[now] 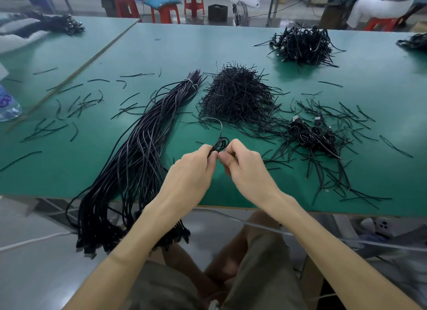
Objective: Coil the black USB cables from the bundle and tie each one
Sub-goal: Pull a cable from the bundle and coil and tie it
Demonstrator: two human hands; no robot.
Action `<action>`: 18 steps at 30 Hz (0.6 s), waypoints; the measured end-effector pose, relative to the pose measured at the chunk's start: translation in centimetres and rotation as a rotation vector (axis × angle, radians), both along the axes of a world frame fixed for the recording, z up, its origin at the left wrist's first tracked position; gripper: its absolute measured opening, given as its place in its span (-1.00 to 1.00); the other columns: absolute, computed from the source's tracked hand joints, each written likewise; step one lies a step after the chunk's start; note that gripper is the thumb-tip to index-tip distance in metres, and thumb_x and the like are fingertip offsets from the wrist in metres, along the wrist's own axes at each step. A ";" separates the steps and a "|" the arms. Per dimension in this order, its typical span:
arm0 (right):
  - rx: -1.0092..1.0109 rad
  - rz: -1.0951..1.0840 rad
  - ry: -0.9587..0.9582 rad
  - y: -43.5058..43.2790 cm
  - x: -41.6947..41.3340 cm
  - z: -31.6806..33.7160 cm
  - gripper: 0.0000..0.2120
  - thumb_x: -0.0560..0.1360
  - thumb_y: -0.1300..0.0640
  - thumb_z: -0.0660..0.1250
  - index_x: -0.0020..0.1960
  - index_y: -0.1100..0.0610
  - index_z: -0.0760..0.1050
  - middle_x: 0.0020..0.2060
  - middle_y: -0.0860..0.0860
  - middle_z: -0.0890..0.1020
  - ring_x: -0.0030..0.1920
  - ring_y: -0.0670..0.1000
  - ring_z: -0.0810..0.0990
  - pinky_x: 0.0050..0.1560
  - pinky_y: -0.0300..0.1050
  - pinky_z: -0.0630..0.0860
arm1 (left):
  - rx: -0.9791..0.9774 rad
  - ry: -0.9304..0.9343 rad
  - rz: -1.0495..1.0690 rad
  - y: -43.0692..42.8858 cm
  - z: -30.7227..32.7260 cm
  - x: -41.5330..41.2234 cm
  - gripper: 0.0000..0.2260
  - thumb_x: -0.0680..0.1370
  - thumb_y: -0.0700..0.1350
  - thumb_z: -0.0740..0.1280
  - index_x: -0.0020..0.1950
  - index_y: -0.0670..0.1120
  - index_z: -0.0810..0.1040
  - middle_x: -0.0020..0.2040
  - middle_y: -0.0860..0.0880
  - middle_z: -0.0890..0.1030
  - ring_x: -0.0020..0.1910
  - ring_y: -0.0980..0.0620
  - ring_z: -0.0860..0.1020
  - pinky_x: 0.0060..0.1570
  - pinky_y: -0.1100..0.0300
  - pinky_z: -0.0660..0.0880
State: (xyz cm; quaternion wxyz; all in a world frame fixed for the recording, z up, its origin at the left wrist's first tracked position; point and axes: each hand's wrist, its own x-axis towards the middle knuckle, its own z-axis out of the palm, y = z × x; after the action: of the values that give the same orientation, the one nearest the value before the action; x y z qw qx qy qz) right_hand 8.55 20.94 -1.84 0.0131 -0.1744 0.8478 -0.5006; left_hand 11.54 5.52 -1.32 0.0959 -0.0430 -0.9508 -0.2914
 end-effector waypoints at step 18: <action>-0.018 0.132 0.174 0.5 0.5 0.5 -0.79 0.68 0.17 0.25 -0.13 0.17 0.43 -0.34 -0.10 0.54 -0.31 -0.02 0.48 -0.27 -0.14 0.43 | 0.870 -0.249 -0.299 -2.8 1.0 -1.0 -0.83 0.61 -0.17 0.39 0.16 -0.19 0.66 -0.13 -0.12 0.68 -0.21 0.02 0.57 -0.22 0.24 0.45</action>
State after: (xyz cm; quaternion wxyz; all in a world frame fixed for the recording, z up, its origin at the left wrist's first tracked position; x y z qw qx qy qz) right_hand 9.05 21.45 -1.34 -0.0292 -0.2728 0.8280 -0.4890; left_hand 10.57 2.74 -0.32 -0.0529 -0.0999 -0.7283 -0.6759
